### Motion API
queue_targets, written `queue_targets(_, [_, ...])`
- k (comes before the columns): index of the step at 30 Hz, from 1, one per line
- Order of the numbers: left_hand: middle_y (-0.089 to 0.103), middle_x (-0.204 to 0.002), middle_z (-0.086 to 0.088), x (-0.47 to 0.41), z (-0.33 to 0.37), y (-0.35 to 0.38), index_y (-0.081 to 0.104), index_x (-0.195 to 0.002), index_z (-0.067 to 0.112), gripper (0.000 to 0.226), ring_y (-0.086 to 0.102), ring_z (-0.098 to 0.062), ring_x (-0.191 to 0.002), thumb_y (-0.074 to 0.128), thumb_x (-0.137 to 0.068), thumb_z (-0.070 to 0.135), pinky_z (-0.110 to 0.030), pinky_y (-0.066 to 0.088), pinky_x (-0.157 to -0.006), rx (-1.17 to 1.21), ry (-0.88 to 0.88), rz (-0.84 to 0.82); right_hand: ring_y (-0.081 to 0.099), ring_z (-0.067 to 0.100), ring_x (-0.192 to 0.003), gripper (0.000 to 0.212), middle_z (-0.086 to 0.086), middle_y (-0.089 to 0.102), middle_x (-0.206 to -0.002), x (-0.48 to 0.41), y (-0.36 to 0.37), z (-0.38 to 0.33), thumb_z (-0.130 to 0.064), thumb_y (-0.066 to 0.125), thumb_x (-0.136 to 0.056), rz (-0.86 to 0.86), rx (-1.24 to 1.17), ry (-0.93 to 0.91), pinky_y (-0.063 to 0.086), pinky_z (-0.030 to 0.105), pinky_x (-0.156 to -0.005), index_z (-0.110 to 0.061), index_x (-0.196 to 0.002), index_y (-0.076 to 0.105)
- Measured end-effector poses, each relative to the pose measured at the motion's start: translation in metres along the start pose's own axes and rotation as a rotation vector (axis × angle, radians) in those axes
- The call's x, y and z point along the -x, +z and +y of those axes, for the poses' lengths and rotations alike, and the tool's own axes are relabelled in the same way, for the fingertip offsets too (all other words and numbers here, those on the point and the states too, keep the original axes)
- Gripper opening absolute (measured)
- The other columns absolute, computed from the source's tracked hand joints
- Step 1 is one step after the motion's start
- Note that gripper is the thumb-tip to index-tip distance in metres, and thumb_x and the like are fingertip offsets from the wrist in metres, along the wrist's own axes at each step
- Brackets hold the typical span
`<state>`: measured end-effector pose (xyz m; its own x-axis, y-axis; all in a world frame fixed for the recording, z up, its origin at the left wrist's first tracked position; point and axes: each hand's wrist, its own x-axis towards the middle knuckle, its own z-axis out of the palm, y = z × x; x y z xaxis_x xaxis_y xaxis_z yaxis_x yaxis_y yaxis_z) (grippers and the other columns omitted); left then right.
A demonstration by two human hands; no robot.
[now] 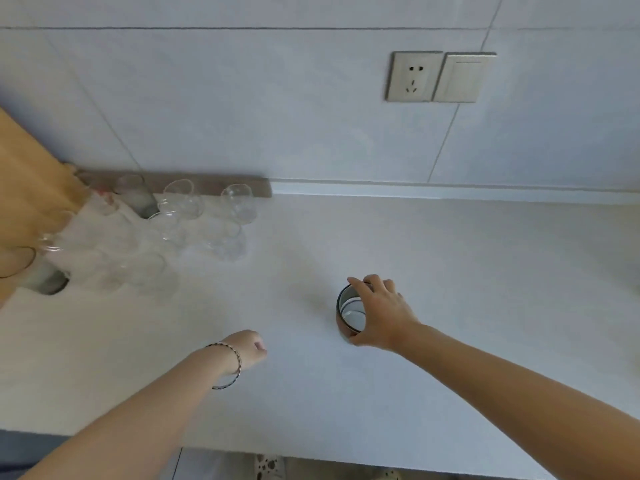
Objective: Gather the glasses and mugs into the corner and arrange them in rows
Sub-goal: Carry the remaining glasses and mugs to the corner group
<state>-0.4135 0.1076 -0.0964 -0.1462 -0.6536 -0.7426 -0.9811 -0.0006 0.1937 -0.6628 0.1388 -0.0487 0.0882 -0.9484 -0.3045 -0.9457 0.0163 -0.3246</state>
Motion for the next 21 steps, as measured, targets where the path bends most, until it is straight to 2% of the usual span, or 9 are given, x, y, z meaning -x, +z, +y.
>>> queue_targets(2, [0.03, -0.066, 0.004, 0.003, -0.046, -0.012, 0.029, -0.058, 0.027, 0.033, 0.033, -0.018, -0.057, 0.038, -0.087, 0.013, -0.022, 0.018, -0.049, 0.018, -0.023, 0.004, 0.034, 0.026, -0.128, 0.09, 0.001, 0.033, -0.142, -0.022, 0.009, -0.048, -0.047, 0.069, -0.073, -0.007, -0.01, -0.027, 0.038, 0.036, -0.107, -0.025, -0.147, 0.022])
queue_targets(4, [0.041, -0.076, 0.002, 0.005, -0.088, -0.025, 0.041, -0.07, 0.022, 0.022, 0.042, -0.02, -0.063, 0.038, -0.09, 0.015, -0.02, 0.026, -0.05, 0.048, -0.048, 0.005, 0.035, 0.027, -0.128, 0.088, 0.002, 0.033, -0.141, -0.044, 0.019, -0.093, -0.046, 0.069, -0.074, -0.028, -0.014, -0.045, 0.038, 0.037, -0.107, -0.024, -0.146, 0.023])
queue_targets(6, [0.043, -0.079, 0.002, 0.005, -0.126, -0.039, 0.043, -0.076, 0.02, 0.017, 0.045, -0.019, -0.068, 0.037, -0.091, 0.015, -0.019, 0.028, -0.052, 0.088, -0.064, 0.011, 0.035, 0.028, -0.127, 0.088, 0.004, 0.034, -0.141, -0.068, 0.028, -0.134, -0.044, 0.069, -0.074, -0.051, -0.007, -0.056, 0.038, 0.037, -0.106, -0.022, -0.146, 0.023])
queue_targets(10, [0.052, -0.092, 0.0, 0.007, -0.185, -0.058, 0.048, -0.088, 0.018, 0.011, 0.048, -0.009, -0.066, 0.038, -0.093, 0.018, -0.016, 0.032, -0.053, 0.109, -0.093, 0.011, 0.036, 0.03, -0.127, 0.089, 0.007, 0.034, -0.14, -0.115, 0.045, -0.2, -0.043, 0.069, -0.075, -0.059, 0.019, -0.049, 0.04, 0.039, -0.105, -0.02, -0.146, 0.022])
queue_targets(12, [0.056, -0.099, -0.003, 0.007, -0.204, -0.061, 0.047, -0.082, 0.021, 0.014, 0.051, -0.012, -0.07, 0.038, -0.092, 0.018, -0.018, 0.035, -0.055, 0.11, -0.103, 0.003, 0.037, 0.031, -0.126, 0.088, 0.008, 0.035, -0.139, -0.133, 0.053, -0.221, -0.043, 0.07, -0.074, -0.042, 0.041, -0.038, 0.04, 0.039, -0.104, -0.02, -0.146, 0.023])
queue_targets(14, [0.06, -0.112, -0.006, 0.006, -0.218, -0.062, 0.048, -0.084, 0.021, 0.013, 0.05, -0.018, -0.082, 0.038, -0.093, 0.018, -0.021, 0.037, -0.065, 0.101, -0.103, -0.001, 0.038, 0.032, -0.124, 0.088, 0.009, 0.036, -0.138, -0.147, 0.059, -0.236, -0.043, 0.07, -0.074, -0.028, 0.059, -0.018, 0.041, 0.039, -0.102, -0.02, -0.145, 0.024])
queue_targets(16, [0.059, -0.124, -0.005, 0.005, -0.228, -0.061, 0.048, -0.087, 0.021, 0.011, 0.048, -0.017, -0.088, 0.039, -0.093, 0.019, -0.018, 0.035, -0.074, 0.111, -0.099, -0.002, 0.037, 0.032, -0.125, 0.089, 0.009, 0.035, -0.139, -0.155, 0.065, -0.244, -0.041, 0.072, -0.073, -0.025, 0.072, 0.004, 0.04, 0.038, -0.102, -0.019, -0.145, 0.024])
queue_targets(19, [0.059, -0.127, -0.006, 0.002, -0.236, -0.057, 0.045, -0.079, 0.024, 0.017, 0.048, -0.015, -0.09, 0.038, -0.094, 0.019, -0.018, 0.035, -0.075, 0.135, -0.084, -0.009, 0.035, 0.031, -0.127, 0.093, 0.009, 0.033, -0.141, -0.16, 0.07, -0.248, -0.04, 0.073, -0.072, -0.006, 0.057, 0.027, 0.037, 0.038, -0.104, -0.018, -0.146, 0.021])
queue_targets(21, [0.058, -0.126, -0.005, -0.001, -0.236, -0.055, 0.047, -0.088, 0.021, 0.011, 0.048, -0.016, -0.09, 0.038, -0.094, 0.019, -0.018, 0.035, -0.076, 0.127, -0.068, -0.018, 0.031, 0.029, -0.132, 0.097, 0.008, 0.03, -0.145, -0.158, 0.073, -0.246, -0.043, 0.072, -0.074, 0.014, 0.018, 0.038, 0.035, 0.036, -0.107, -0.014, -0.148, 0.017])
